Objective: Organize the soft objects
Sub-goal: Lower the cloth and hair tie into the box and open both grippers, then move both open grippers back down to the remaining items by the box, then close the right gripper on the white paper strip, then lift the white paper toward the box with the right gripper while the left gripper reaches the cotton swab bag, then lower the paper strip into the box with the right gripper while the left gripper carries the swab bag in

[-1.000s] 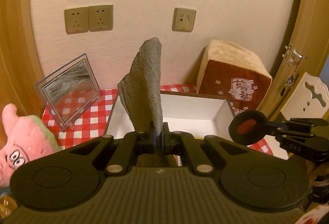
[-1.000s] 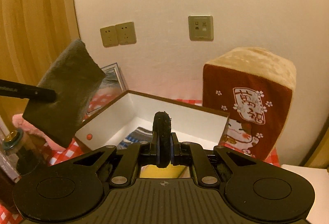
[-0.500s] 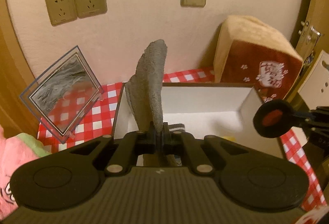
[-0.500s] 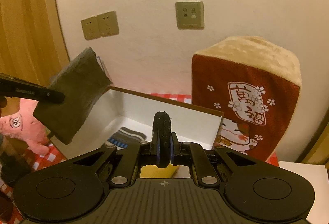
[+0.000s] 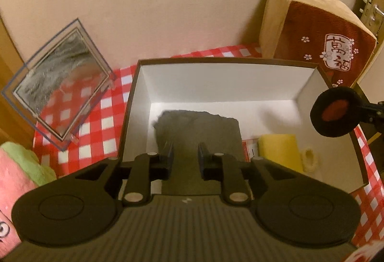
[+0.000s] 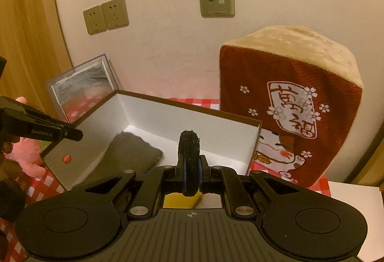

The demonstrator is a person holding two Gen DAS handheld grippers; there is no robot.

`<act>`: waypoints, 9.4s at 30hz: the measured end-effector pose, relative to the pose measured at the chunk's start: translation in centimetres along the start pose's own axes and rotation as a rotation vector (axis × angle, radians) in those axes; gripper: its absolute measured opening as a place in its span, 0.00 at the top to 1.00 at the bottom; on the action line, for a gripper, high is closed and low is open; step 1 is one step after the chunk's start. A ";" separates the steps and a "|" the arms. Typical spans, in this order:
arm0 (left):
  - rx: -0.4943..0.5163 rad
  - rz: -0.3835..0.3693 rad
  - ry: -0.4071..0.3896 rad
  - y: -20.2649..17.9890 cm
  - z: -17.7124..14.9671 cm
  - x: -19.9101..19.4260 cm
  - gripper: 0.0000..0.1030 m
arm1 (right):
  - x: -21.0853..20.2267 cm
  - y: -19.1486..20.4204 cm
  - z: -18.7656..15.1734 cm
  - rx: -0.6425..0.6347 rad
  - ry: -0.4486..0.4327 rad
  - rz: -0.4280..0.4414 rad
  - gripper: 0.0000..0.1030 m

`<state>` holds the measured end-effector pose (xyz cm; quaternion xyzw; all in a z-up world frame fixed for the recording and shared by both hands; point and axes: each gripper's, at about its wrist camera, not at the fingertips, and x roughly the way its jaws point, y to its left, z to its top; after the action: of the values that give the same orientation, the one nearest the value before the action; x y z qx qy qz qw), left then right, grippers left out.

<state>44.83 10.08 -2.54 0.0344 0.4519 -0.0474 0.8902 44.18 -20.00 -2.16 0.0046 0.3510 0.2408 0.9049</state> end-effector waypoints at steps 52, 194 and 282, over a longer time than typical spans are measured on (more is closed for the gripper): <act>-0.120 -0.012 -0.053 0.0 -4.1 -7.4 0.57 | -2.3 3.4 -0.6 0.023 0.005 0.053 0.34; -0.657 0.125 0.268 4.5 -25.8 -4.8 0.34 | 1.8 5.5 -16.4 0.046 0.342 0.029 0.97; -0.083 -0.081 -0.133 -6.0 1.5 -2.9 0.73 | 1.2 1.7 -0.1 -0.083 0.102 0.020 0.97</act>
<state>43.64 4.15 0.56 -0.0238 0.3944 -0.0667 0.9162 44.14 -17.97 -2.75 -0.0416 0.3862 0.2638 0.8829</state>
